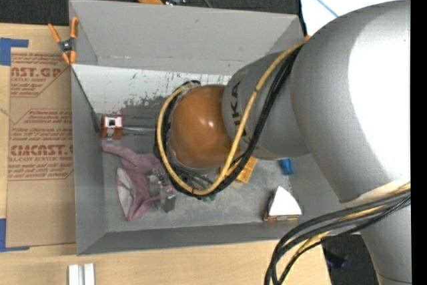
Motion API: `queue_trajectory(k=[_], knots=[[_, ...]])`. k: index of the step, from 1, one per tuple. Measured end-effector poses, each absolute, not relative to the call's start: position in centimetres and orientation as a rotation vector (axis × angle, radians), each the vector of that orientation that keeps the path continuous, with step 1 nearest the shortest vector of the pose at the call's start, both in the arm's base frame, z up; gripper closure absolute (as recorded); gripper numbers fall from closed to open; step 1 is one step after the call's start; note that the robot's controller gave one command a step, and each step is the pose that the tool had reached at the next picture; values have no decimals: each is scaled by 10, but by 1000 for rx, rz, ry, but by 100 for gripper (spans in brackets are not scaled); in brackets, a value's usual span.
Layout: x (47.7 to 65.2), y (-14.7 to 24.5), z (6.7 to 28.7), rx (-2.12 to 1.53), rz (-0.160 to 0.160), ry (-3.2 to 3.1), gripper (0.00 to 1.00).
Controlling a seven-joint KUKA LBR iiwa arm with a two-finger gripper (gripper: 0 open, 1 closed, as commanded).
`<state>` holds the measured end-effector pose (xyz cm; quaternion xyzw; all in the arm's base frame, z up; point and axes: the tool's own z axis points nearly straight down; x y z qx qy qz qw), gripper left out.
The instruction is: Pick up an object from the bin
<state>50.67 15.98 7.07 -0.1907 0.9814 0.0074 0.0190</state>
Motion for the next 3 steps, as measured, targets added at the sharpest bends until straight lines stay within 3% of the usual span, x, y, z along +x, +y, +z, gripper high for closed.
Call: queue_trajectory(k=[2,3], knots=[[507,161,72,-593,25,3045,100],[526,145,126,-1024,18,2925,100]])
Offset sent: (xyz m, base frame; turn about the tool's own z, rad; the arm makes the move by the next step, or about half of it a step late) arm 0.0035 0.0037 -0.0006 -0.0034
